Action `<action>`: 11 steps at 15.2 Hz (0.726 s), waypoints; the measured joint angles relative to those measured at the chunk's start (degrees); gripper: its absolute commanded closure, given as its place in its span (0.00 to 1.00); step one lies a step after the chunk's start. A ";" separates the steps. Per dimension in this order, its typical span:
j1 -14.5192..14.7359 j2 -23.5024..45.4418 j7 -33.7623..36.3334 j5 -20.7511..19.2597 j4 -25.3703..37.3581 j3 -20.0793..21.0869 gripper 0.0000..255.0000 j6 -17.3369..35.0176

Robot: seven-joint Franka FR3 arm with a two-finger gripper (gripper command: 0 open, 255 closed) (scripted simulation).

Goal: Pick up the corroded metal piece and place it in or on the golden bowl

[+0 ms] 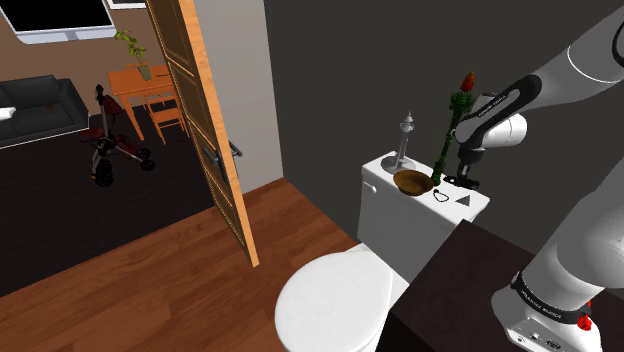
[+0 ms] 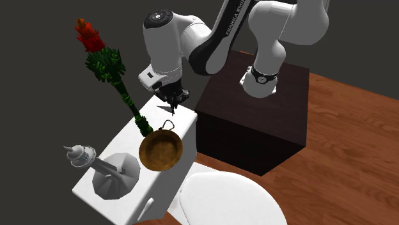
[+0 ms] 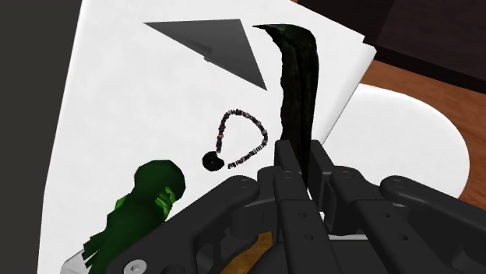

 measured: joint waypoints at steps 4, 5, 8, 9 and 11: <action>-0.65 -3.44 2.26 -3.43 0.64 0.14 1.00 -3.48; -0.27 -2.88 2.29 -2.84 1.55 0.36 1.00 -3.94; 1.92 0.78 2.77 0.98 5.56 1.88 1.00 -5.03; 2.52 2.51 2.49 2.66 7.76 2.36 1.00 -5.84; 3.50 5.24 2.73 5.18 11.07 3.48 1.00 -6.96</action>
